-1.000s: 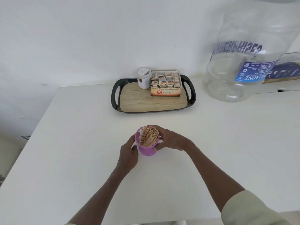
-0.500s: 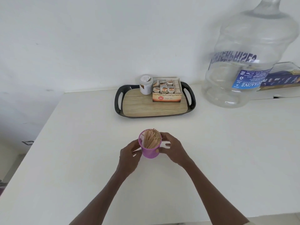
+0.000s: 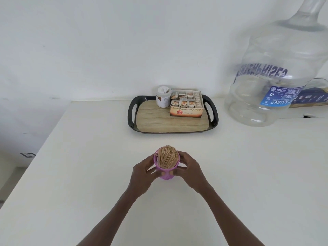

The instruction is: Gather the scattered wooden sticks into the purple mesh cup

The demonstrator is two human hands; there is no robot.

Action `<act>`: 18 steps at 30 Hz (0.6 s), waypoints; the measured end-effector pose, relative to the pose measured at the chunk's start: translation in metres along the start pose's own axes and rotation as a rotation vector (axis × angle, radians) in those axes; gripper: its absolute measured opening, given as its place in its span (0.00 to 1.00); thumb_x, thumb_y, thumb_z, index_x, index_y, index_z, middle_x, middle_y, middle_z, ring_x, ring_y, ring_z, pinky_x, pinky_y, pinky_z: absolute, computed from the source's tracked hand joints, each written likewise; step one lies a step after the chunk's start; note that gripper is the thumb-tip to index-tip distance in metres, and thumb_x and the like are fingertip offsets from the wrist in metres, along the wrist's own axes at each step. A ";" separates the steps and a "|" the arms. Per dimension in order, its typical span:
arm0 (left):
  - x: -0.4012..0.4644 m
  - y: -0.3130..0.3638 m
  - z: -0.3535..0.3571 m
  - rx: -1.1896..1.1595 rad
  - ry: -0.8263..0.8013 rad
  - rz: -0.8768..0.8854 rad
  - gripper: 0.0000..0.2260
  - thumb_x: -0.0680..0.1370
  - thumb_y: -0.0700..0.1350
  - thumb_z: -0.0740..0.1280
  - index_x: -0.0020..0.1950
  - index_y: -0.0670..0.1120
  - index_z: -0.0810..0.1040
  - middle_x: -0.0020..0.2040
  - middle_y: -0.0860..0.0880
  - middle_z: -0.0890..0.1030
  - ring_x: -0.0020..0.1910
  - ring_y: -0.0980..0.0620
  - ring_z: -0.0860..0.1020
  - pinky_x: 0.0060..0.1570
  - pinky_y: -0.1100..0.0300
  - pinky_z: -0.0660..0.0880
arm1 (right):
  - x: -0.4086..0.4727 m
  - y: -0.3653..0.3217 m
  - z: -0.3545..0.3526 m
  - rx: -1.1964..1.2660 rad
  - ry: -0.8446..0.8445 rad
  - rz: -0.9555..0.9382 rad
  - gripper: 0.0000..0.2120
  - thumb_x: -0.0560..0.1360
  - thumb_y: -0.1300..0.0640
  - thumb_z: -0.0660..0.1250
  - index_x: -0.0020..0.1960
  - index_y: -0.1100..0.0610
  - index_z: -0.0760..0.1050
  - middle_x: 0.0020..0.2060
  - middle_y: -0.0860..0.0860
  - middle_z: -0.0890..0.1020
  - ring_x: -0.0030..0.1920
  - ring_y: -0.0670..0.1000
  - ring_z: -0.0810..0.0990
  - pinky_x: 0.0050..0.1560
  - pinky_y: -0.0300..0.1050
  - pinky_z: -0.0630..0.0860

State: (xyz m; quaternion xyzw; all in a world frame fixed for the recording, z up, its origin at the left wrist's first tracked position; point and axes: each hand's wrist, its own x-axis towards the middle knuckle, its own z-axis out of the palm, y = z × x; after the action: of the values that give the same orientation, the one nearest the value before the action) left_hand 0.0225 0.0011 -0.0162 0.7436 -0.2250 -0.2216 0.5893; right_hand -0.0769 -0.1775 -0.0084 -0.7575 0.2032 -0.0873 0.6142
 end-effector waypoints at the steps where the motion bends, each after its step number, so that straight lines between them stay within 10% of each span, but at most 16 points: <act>1: 0.001 0.001 -0.001 -0.013 0.009 0.007 0.29 0.68 0.34 0.77 0.67 0.49 0.77 0.59 0.56 0.83 0.61 0.55 0.80 0.59 0.57 0.79 | 0.002 -0.001 0.001 0.000 0.001 -0.003 0.33 0.64 0.67 0.79 0.67 0.54 0.74 0.58 0.45 0.82 0.60 0.42 0.79 0.56 0.45 0.82; 10: 0.060 0.052 -0.043 0.036 0.074 0.151 0.28 0.67 0.33 0.78 0.66 0.45 0.79 0.57 0.53 0.84 0.58 0.59 0.80 0.49 0.72 0.76 | 0.064 -0.062 0.005 -0.005 0.031 -0.117 0.32 0.66 0.66 0.78 0.68 0.55 0.73 0.60 0.48 0.80 0.60 0.45 0.79 0.56 0.44 0.81; 18: 0.158 0.083 -0.074 0.155 0.165 0.220 0.23 0.67 0.40 0.80 0.60 0.51 0.81 0.56 0.54 0.83 0.55 0.60 0.80 0.53 0.65 0.76 | 0.167 -0.107 0.010 -0.083 0.091 -0.215 0.27 0.67 0.64 0.78 0.64 0.55 0.76 0.55 0.44 0.83 0.56 0.44 0.81 0.55 0.40 0.79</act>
State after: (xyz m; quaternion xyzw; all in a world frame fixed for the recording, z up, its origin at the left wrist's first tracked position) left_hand 0.1865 -0.0527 0.0697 0.7733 -0.2725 -0.0758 0.5674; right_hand 0.0986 -0.2207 0.0728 -0.7949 0.1518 -0.1786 0.5596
